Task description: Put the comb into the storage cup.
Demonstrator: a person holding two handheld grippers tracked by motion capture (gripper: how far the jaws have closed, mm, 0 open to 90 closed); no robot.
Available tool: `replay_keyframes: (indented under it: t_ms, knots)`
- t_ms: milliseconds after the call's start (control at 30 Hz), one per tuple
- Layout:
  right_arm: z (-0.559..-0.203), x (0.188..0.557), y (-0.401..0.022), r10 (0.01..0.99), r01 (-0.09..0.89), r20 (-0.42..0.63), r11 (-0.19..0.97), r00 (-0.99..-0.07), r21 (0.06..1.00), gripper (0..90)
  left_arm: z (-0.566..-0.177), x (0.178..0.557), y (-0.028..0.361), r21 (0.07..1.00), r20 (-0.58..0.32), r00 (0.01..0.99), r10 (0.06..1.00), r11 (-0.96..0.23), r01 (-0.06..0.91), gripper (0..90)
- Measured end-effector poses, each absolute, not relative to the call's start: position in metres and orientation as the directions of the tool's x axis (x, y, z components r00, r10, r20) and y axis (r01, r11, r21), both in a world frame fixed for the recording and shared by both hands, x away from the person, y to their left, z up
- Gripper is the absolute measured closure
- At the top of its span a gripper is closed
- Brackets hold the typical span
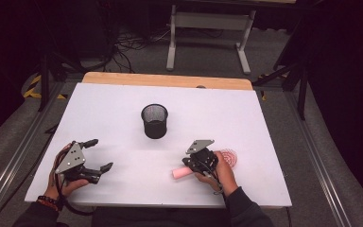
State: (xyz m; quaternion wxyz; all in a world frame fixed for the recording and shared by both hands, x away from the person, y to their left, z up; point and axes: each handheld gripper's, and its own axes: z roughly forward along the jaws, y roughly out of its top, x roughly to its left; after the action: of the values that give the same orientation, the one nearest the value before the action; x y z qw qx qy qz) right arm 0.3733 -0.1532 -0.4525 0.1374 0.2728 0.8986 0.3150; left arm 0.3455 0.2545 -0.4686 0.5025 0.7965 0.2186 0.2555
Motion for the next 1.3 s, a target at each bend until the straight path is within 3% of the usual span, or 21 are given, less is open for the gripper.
replay_keyframes:
  t_ms: [1300]
  knots:
    - [-0.454,0.354,-0.157,0.510,0.338,-0.111,0.701,-0.853,0.628,89.0,-0.471,0.346,0.250,0.892,0.192,0.793,0.579,-0.440,0.105,6.5]
